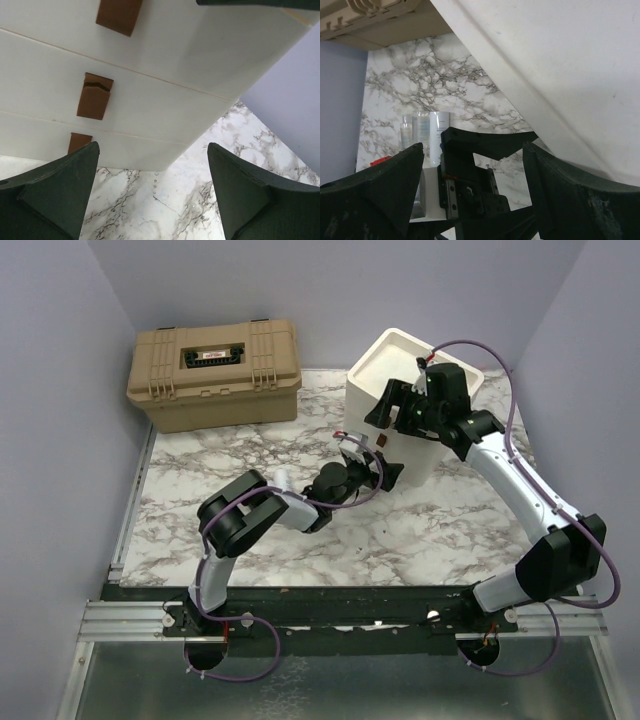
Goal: Organize the makeup
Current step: Close the drawer in the storage box.
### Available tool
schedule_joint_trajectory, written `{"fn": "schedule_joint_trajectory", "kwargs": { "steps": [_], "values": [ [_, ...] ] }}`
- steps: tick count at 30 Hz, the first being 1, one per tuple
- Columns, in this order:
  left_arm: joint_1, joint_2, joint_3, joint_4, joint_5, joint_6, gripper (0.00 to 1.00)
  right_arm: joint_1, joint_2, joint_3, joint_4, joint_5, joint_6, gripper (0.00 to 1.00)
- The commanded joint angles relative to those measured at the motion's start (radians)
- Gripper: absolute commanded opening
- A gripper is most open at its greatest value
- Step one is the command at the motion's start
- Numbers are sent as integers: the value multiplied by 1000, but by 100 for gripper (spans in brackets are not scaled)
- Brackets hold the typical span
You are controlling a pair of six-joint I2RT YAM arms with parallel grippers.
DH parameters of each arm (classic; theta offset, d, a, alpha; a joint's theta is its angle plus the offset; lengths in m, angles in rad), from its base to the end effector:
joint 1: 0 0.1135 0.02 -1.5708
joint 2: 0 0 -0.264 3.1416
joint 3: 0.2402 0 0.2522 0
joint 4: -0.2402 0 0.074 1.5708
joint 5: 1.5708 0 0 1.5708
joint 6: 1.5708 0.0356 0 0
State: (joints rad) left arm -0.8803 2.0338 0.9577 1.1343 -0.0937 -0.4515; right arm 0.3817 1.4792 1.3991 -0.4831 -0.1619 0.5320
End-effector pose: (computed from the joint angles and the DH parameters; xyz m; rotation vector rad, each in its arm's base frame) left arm 0.2677 -0.3188 0.1690 0.2619 1.5752 -0.9855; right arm 0.3107 0.1309 0.3583 0.0673 2.2088 0.6975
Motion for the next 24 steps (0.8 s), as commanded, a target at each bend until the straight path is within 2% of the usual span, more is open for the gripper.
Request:
{"fn": "schedule_joint_trajectory", "kwargs": {
  "steps": [1, 4, 6, 8, 10, 11, 14, 19, 24],
  "values": [
    [12, -71, -42, 18, 85, -8, 91, -13, -42, 3, -3, -21, -92, 86],
    [14, -110, -87, 20, 87, -15, 91, -14, -60, 28, 30, -143, -126, 86],
    [20, -133, -117, 26, 84, -30, 91, -14, -64, 54, 35, -103, -120, 86],
    [27, -149, -140, 28, 86, -41, 91, -13, -70, 71, 39, 64, -119, 85],
    [35, -158, -155, 28, 86, -48, 91, -13, -90, 77, 54, 300, -64, 85],
    [39, -161, -161, 30, 89, -53, 91, -14, -105, 43, 104, 345, -78, 86],
    [46, -161, -173, 33, 93, -61, 91, -14, -97, 51, 152, 294, -198, 86],
    [48, -156, -180, 38, 117, -59, 91, -15, 28, 182, -43, 270, -215, 86],
    [50, -156, -190, 38, 112, -46, 91, -15, 12, 71, -15, 200, -192, 87]
  ]
}}
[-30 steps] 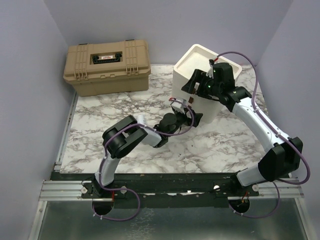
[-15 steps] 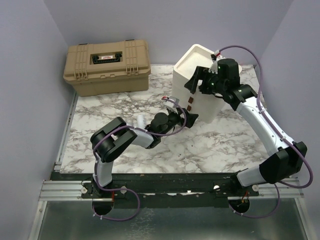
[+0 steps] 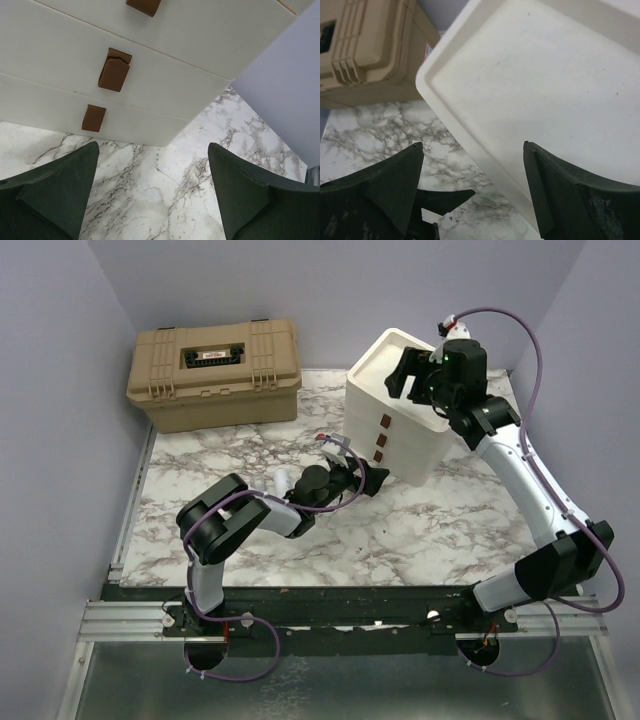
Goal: Organize the makeup
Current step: Close the drawer in the storage box, then move the storage box to the center of the board.
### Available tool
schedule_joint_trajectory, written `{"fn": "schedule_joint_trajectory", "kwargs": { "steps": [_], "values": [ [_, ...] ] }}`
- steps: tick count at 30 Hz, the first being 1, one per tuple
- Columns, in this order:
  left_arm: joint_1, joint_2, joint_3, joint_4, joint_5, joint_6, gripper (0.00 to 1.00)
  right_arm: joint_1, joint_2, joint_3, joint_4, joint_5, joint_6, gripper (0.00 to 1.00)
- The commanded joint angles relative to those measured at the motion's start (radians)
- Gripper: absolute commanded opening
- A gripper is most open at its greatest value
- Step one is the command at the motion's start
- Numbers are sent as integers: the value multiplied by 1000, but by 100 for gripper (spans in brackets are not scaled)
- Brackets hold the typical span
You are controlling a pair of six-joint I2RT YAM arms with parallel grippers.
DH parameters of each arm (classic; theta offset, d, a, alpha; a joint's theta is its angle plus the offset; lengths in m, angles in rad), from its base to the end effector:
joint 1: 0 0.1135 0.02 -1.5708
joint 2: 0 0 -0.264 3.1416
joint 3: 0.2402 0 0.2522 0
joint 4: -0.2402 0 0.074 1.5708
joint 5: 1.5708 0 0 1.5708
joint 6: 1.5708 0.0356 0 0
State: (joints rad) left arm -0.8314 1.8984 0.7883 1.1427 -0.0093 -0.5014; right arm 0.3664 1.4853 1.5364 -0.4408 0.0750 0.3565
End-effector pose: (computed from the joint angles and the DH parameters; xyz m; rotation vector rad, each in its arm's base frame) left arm 0.2544 -0.2784 0.1743 0.2608 1.6137 -1.0380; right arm 0.3187 0.1194 0.4074 0.0400 1.9805 0.3999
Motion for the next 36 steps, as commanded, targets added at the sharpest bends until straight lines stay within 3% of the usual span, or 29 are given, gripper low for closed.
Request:
{"fn": "schedule_joint_trajectory", "kwargs": {
  "steps": [1, 9, 13, 25, 31, 36],
  "values": [
    [0, -20, -22, 30, 25, 12, 91, -1, 2, -71, -58, -61, -30, 87],
    [2, -14, -37, 29, 16, 41, 91, 0, -20, -110, -152, -227, -71, 85],
    [2, 2, -31, 28, 16, 41, 91, 1, -62, -167, -152, -194, -42, 86],
    [3, 101, 55, 19, -44, 46, 87, 0, -124, -177, -167, -330, -31, 86],
    [3, 104, -2, 15, -191, 61, 87, 0, -129, -185, -167, -343, -22, 86],
    [30, 131, -4, -15, -125, -58, 87, -1, -163, -205, -108, -410, 25, 86]
  ]
}}
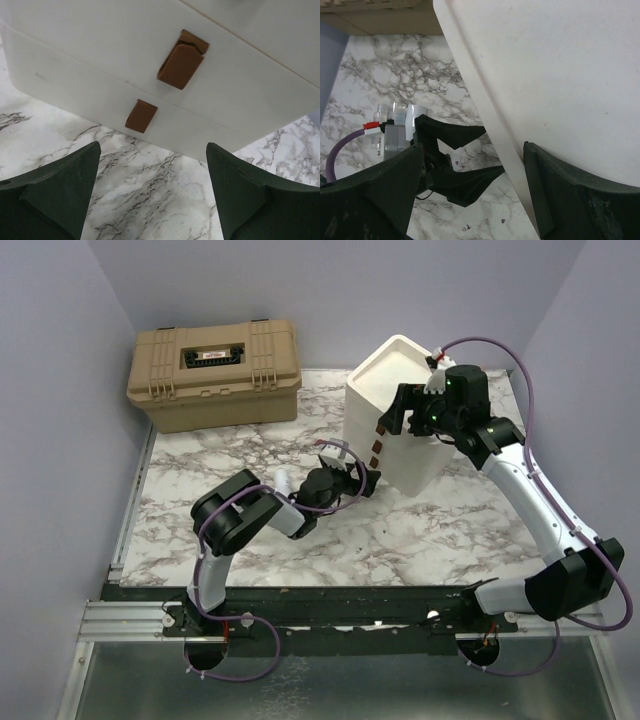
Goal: Organize the makeup
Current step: Move the storage box to the center of the board.
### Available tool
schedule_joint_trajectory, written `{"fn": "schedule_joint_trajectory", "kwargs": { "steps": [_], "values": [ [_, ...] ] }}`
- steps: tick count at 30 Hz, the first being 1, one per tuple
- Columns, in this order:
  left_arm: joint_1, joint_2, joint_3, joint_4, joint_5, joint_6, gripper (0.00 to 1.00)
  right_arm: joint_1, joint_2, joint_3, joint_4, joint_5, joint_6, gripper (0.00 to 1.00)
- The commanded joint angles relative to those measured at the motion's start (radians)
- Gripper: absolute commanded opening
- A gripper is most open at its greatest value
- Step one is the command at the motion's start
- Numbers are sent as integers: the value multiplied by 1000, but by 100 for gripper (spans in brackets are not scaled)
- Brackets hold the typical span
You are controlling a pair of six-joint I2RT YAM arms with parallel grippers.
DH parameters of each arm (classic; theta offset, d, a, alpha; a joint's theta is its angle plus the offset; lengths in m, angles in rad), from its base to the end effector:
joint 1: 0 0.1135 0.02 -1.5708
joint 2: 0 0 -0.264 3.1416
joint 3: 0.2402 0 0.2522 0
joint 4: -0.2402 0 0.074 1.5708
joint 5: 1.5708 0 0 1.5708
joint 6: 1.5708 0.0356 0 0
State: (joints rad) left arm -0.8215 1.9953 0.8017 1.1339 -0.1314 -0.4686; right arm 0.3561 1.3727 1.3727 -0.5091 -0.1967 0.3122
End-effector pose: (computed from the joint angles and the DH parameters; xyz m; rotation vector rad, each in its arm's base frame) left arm 0.2649 -0.2779 0.1419 0.1948 1.6931 -0.8740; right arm 0.2864 0.1139 0.3793 -0.1696 2.1205 0.6068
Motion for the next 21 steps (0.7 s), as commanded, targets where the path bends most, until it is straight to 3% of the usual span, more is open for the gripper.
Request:
{"fn": "schedule_joint_trajectory", "kwargs": {
  "steps": [1, 9, 14, 21],
  "values": [
    [21, 39, -20, -3, 3, -107, 87, 10, -58, -49, -25, -151, 81, 86],
    [45, 128, 92, 16, 251, -127, 86, 11, -43, -60, 12, -207, 129, 86],
    [46, 138, 110, 18, 222, -100, 82, 10, -40, -61, 10, -187, 134, 86],
    [47, 123, 41, 21, 163, -124, 61, 10, -36, -53, -2, -175, 126, 86]
  ]
}}
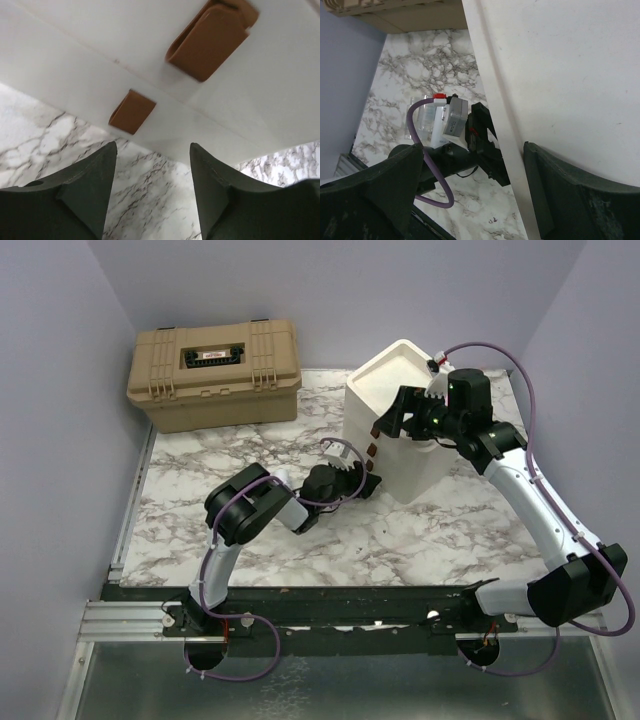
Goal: Organize the makeup
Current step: Move the storage box to the center of the board, then open the drawer in the storage box.
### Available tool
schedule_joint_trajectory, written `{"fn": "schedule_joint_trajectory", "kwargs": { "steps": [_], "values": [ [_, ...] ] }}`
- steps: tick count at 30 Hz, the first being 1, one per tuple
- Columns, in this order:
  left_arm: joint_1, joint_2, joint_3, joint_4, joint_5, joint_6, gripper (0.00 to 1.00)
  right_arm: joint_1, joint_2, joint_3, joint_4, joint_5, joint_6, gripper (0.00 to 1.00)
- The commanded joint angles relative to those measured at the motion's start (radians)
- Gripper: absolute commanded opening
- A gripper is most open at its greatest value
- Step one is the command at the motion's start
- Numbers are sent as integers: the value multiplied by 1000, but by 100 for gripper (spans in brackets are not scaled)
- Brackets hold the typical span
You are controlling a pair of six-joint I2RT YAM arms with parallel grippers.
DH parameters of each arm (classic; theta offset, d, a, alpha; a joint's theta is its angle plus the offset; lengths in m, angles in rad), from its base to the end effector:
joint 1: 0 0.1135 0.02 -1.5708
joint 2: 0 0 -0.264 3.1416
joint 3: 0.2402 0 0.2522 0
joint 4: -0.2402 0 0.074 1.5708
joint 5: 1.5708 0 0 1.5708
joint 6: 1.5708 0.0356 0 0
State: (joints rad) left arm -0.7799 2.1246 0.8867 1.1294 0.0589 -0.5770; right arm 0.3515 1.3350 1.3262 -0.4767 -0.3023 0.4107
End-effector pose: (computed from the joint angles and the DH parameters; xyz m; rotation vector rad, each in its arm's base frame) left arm 0.2861 -0.2859 0.1143 0.2290 1.7809 -1.0516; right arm 0.2774 0.1130 0.3776 -0.1316 2.1210 0.7738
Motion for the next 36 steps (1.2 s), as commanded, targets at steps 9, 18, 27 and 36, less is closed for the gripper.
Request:
{"fn": "schedule_joint_trajectory", "kwargs": {
  "steps": [9, 18, 27, 36],
  "values": [
    [15, -6, -60, 101, -114, -19, 69, 15, -2, -21, -40, -67, 35, 86],
    [53, 116, -70, 475, -61, -132, 57, 14, -15, -29, -45, -64, 46, 86],
    [55, 129, -37, 383, 5, -112, 61, 15, -10, -38, -30, -76, 57, 86],
    [58, 191, 24, 366, 63, -132, 60, 15, -1, -8, -53, -66, 47, 86]
  ]
}}
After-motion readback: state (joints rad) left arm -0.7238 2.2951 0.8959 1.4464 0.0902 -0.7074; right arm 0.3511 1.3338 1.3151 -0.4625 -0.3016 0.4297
